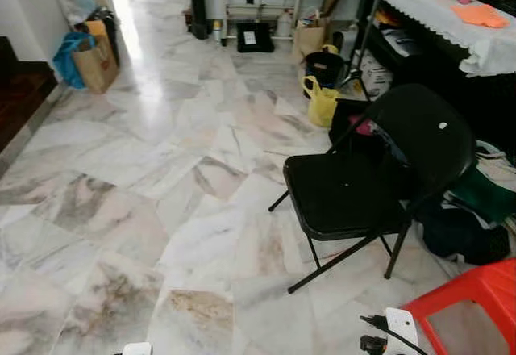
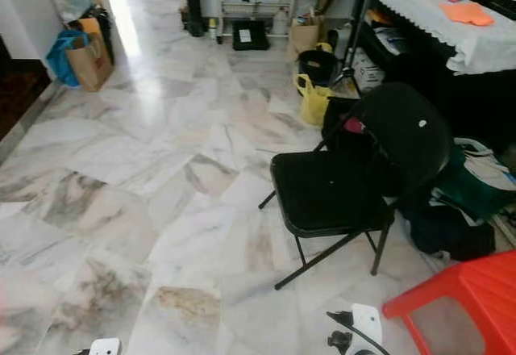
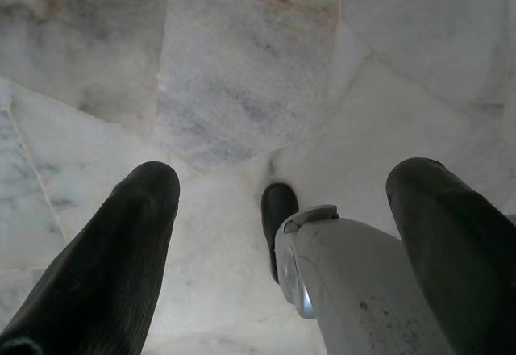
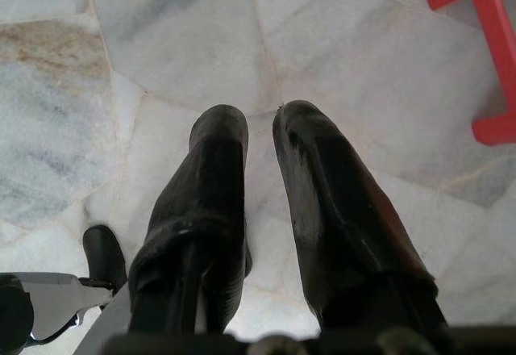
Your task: Setting the table
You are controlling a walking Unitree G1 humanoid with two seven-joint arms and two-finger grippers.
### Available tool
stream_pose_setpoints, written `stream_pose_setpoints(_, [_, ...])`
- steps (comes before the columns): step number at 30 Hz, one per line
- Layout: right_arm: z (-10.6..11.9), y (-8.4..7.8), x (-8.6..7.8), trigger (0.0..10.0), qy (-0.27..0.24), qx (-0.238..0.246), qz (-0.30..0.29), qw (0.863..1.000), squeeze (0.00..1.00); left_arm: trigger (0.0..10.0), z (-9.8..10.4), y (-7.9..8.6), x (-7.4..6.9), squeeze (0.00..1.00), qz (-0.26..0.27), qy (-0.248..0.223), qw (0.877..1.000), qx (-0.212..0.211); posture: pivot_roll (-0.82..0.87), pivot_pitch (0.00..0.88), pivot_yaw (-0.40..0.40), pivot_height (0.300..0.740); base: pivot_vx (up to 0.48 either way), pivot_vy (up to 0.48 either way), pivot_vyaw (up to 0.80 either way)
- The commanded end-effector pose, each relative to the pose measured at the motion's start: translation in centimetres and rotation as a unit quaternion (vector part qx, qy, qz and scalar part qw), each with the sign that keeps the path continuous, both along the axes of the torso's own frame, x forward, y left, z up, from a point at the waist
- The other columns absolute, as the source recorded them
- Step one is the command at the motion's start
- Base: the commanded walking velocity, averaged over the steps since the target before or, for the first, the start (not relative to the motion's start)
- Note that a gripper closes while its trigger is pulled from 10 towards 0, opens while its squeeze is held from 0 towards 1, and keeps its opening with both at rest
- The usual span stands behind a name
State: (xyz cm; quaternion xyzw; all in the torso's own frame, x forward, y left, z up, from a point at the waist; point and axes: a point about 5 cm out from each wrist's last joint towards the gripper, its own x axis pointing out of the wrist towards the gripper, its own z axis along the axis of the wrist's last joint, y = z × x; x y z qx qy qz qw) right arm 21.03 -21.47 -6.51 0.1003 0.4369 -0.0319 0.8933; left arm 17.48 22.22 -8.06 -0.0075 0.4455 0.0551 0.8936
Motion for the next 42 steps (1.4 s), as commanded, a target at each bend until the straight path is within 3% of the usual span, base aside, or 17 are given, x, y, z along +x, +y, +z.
stream_pose_setpoints(1, [-0.2, -0.3, -0.5, 10.0, 0.010, -0.004, -0.001, 1.000, 0.00, 10.0, -0.4, -0.1, -0.9, 0.00, -0.002, 0.016, 1.000, -0.001, 0.09, 0.031, -0.035, 0.740, 0.000, 0.000, -0.79])
stream_pose_setpoints(19, [-0.3, -0.3, -0.6, 10.0, 0.013, -0.005, 0.004, 1.000, 0.00, 10.0, -0.6, -0.1, -1.2, 0.00, -0.016, 0.021, 1.000, 0.005, 0.10, 0.064, -0.039, 0.740, 0.000, 0.000, -0.79])
stream_pose_setpoints(42, [-0.2, -0.3, -0.4, 10.0, 0.013, -0.005, 0.006, 1.000, 0.00, 10.0, -0.1, -0.3, -0.2, 0.00, -0.031, 0.007, 0.999, 0.016, 0.10, 0.078, -0.040, 0.740, 0.000, -0.068, -0.79])
